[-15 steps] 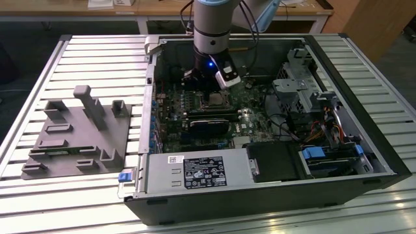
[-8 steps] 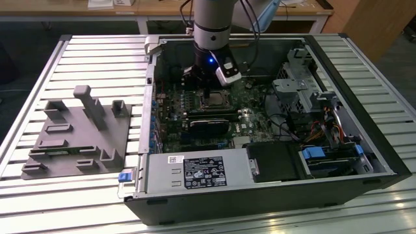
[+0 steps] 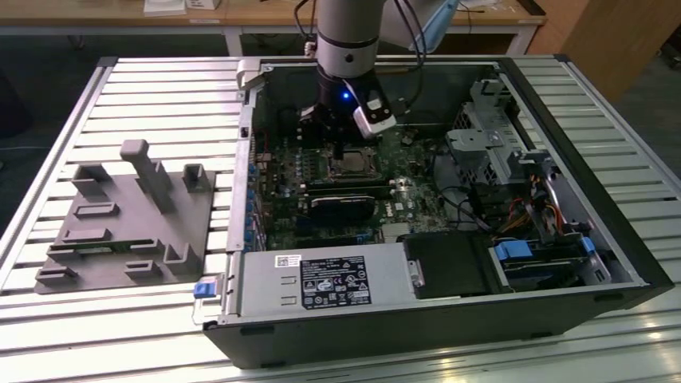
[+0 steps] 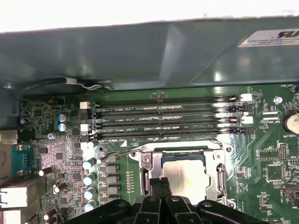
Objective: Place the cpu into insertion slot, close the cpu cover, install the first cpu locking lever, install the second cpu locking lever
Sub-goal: 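Close the cpu cover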
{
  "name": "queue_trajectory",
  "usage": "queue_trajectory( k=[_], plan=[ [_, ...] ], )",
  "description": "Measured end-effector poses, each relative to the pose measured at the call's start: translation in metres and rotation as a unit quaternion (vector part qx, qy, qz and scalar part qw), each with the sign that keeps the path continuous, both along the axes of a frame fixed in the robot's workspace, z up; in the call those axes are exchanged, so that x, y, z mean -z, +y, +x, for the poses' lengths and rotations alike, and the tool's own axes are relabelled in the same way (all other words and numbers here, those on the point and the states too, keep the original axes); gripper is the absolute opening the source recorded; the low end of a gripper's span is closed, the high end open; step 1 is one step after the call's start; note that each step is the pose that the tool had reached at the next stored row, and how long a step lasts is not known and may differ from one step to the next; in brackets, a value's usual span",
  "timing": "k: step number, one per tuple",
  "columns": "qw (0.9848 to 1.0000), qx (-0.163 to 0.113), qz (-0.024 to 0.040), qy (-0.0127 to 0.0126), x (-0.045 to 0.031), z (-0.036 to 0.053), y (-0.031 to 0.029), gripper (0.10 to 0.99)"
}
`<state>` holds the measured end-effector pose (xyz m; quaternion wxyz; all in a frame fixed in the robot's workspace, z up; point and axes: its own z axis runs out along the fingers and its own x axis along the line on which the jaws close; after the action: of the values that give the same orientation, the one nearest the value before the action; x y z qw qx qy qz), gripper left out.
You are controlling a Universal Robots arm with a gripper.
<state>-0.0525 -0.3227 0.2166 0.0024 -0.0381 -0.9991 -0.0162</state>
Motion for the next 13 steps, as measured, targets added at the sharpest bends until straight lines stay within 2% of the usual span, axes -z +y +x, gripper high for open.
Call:
queue_trajectory(
  k=[1,2,4,5,6,7,13],
  plan=[
    [1.0,0.0,-0.0005,-0.0028,0.0,0.0,0.0,0.106],
    [1.0,0.0,-0.0009,-0.0068,0.0,0.0,-0.0001,0.106],
    [0.9999,0.0,-0.002,-0.0162,0.0003,0.0,0.0,0.106],
    [0.9998,0.0,-0.003,-0.0198,0.0004,0.0,0.0,0.106],
    [0.9997,0.001,-0.0042,-0.0221,0.0004,0.0001,0.0,0.106],
    [0.9997,0.002,-0.0047,-0.0229,0.0005,0.0005,0.0,0.106],
    [0.9997,0.007,-0.0051,-0.0229,0.001,0.0088,0.0,0.106]
  ],
)
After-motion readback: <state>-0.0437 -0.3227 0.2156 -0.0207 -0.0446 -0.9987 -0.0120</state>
